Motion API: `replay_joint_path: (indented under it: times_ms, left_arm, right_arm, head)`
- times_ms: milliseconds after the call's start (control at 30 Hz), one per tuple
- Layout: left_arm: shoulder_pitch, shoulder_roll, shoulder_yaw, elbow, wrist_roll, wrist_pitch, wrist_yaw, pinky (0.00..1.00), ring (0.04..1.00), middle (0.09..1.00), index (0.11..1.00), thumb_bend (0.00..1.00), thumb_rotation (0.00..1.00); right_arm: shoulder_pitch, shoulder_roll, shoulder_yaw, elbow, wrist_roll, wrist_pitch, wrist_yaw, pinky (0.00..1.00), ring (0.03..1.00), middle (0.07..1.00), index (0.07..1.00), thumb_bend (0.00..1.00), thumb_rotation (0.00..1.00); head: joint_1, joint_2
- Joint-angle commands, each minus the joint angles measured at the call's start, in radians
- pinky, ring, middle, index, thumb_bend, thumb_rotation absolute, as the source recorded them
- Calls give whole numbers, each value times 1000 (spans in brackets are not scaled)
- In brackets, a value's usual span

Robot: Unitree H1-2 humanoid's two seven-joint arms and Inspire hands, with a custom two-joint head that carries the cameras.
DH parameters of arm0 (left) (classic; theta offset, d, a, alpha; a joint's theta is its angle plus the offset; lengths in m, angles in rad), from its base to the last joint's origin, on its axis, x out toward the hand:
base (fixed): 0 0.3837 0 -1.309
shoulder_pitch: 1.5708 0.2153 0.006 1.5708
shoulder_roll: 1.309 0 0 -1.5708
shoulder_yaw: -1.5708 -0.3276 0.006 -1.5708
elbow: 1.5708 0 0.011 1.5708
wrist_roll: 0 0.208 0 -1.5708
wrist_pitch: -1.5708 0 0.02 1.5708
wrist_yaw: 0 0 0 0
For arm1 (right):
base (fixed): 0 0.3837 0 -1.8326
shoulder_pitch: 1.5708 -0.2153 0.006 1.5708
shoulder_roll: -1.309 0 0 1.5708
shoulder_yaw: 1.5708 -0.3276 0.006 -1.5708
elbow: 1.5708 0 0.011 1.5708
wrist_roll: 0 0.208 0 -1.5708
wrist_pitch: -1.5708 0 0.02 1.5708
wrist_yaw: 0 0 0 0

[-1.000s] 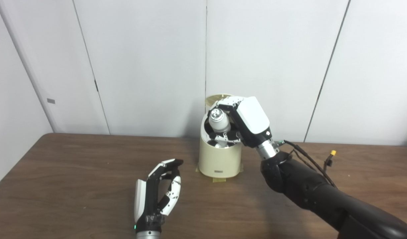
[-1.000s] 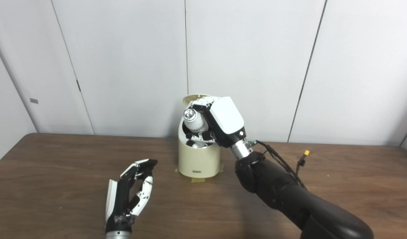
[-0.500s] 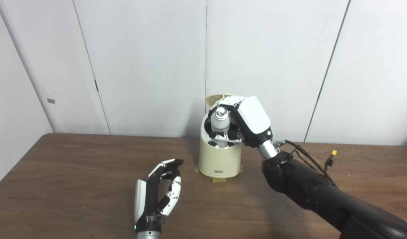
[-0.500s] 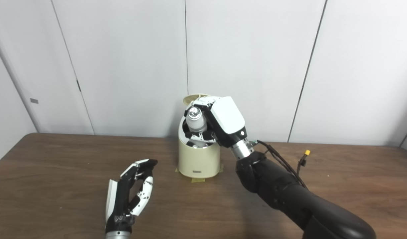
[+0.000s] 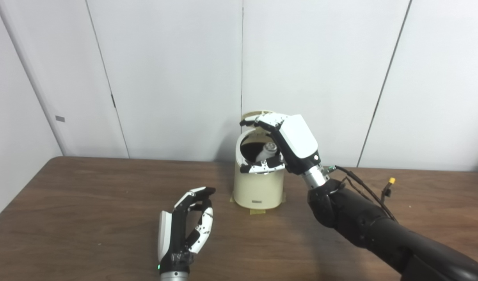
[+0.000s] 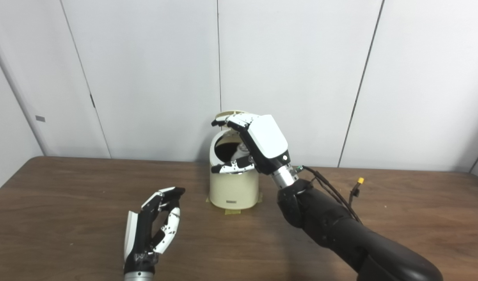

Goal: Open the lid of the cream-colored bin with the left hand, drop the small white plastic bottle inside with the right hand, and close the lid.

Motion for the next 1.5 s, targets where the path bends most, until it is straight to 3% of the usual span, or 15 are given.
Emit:
replay_joint_path:
  times_ms: [0, 167, 333, 433, 567, 633, 700, 867, 1000, 1200, 1233, 1267, 1333, 1467]
  left_arm:
    - [50, -10, -15, 52, 23, -31, 18, 642, 719, 717, 687, 157, 518]
    - [49, -9, -14, 55, 16, -36, 17, 640, 718, 715, 685, 159, 528]
    - [41, -8, -15, 73, 5, -52, 14, 627, 702, 706, 678, 143, 445]
    - [41, -9, -14, 68, 6, -44, 13, 631, 705, 706, 678, 144, 437]
    - [36, -8, -12, 77, 6, -50, 18, 638, 707, 706, 676, 145, 445]
    - [33, -7, -10, 86, 6, -54, 21, 633, 707, 704, 675, 139, 439]
    - [30, -8, -7, 89, 2, -49, 20, 633, 706, 705, 676, 142, 436]
    - [24, 0, -4, 93, -3, -40, 11, 635, 708, 713, 681, 149, 446]
    - [16, 9, 7, 100, -19, -37, 6, 640, 714, 717, 682, 139, 459]
    - [5, 32, 20, 116, -53, -63, -1, 649, 718, 724, 686, 118, 430]
    - [3, 37, 20, 120, -54, -69, 0, 648, 718, 723, 686, 116, 411]
    - [3, 40, 19, 123, -56, -73, 1, 646, 717, 722, 685, 113, 394]
    - [2, 46, 21, 126, -59, -78, 0, 643, 714, 718, 683, 105, 369]
    - [2, 53, 21, 125, -51, -83, 1, 638, 709, 714, 682, 104, 360]
  right_arm:
    - [-43, -17, -19, -24, 14, -19, -12, 533, 628, 670, 697, 925, 414]
    - [-37, -23, -21, -52, 11, -19, -61, 513, 599, 639, 659, 835, 432]
    - [-15, -24, -39, -128, 60, -19, -120, 383, 401, 442, 426, 779, 424]
    - [25, -21, -94, -219, 114, -19, -123, 306, 298, 336, 306, 794, 395]
    - [94, -19, -193, -354, 175, -19, -83, 254, 254, 286, 252, 758, 332]
    - [133, -22, -242, -413, 189, -19, -57, 269, 291, 340, 426, 566, 191]
    - [171, -23, -286, -457, 188, -19, -37, 289, 330, 391, 465, 528, 162]
    - [276, -35, -379, -549, 141, -19, -14, 390, 474, 538, 487, 503, 161]
    - [358, -57, -416, -637, 172, -19, 26, 391, 453, 493, 487, 493, 163]
    - [567, -71, -564, -759, 234, -18, 227, 483, 526, 546, 491, 482, 168]
    - [595, -65, -593, -772, 248, -18, 262, 500, 546, 561, 532, 417, 406]
    - [614, -57, -618, -781, 255, -18, 292, 515, 563, 576, 564, 366, 554]
    - [670, -49, -673, -815, 278, 1, 369, 542, 605, 619, 620, 309, 561]
    - [730, -30, -765, -846, 302, 17, 482, 593, 665, 681, 683, 307, 549]
  head:
    - [0, 0]
    - [-5, 2]
    - [-5, -2]
    - [-6, -2]
    - [-13, -3]
    - [-18, -6]
    - [-25, -10]
    - [-41, -12]
    - [-56, -13]
    - [-71, -11]
    - [-73, -10]
    - [-74, -10]
    - [-80, -5]
    - [-85, -2]
